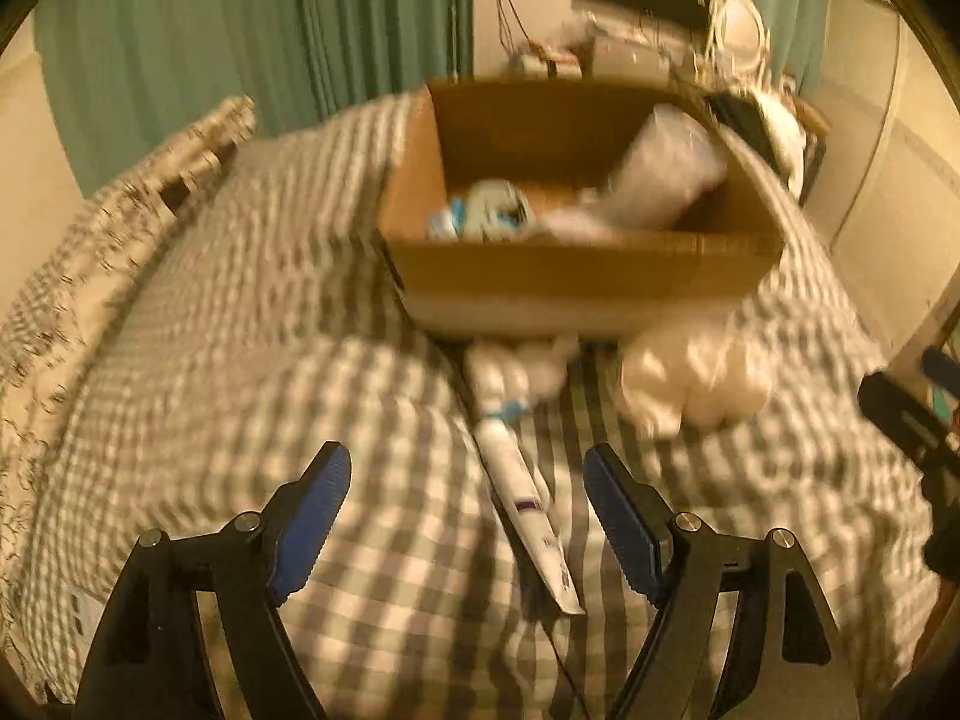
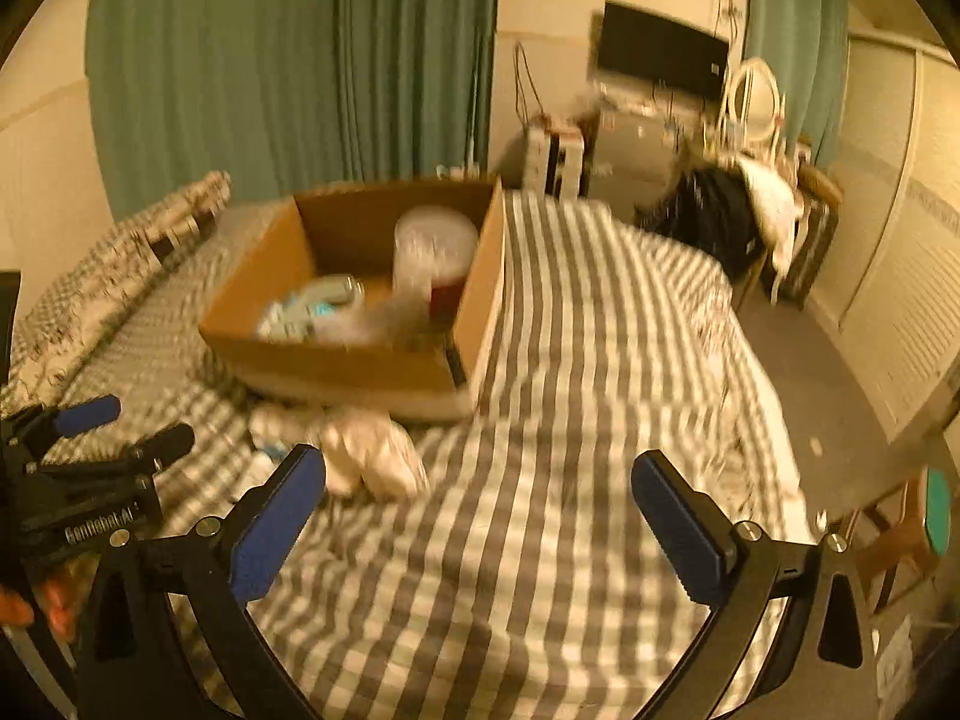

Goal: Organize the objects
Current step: 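Grasp the white BOP tube with the left gripper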

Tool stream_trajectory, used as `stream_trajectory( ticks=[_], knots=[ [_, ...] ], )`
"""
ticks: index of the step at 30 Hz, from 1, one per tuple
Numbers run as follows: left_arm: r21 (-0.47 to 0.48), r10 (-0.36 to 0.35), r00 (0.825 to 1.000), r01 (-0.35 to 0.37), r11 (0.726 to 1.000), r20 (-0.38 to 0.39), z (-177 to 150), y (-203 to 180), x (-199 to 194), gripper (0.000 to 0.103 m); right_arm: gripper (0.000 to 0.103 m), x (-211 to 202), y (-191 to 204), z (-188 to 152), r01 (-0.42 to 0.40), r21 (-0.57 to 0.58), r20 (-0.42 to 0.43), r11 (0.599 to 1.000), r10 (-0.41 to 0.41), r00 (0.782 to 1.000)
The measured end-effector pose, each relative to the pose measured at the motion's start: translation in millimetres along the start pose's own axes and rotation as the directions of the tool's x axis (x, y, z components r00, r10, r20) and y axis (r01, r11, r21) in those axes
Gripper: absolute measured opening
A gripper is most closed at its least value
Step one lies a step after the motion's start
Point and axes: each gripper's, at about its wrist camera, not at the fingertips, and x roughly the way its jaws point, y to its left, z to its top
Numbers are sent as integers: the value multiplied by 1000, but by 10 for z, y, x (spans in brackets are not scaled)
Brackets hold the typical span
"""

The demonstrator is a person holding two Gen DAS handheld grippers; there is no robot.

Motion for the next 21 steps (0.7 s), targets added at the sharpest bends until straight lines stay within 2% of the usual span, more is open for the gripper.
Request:
stream_trajectory(
  ticks=[1,3,6,10,13,14,21],
  knots=[
    [5,-4,1000,4,1000,-17,-36,-41,73,79,102,30,-3,0,-3,-1,-6,1000,3,1000],
    [23,-14,999,16,1000,-51,-90,-118,196,63,102,107,4,-37,-10,2,-18,1000,10,1000],
    [60,-44,996,49,997,-81,-137,-240,323,57,102,198,9,-76,-26,10,-33,1000,26,999],
    [62,-69,986,79,995,-149,-193,-323,522,55,102,283,6,-105,-33,22,-54,999,35,998],
    [93,-38,985,54,994,-166,-235,-383,559,36,102,306,13,-120,-36,29,-59,999,38,998],
    [99,-45,985,62,993,-168,-254,-394,544,27,102,300,9,-122,-36,32,-57,999,38,998],
    [96,-67,991,79,992,-118,-334,-402,255,25,102,266,41,-125,-29,25,-51,999,30,998]
  ],
)
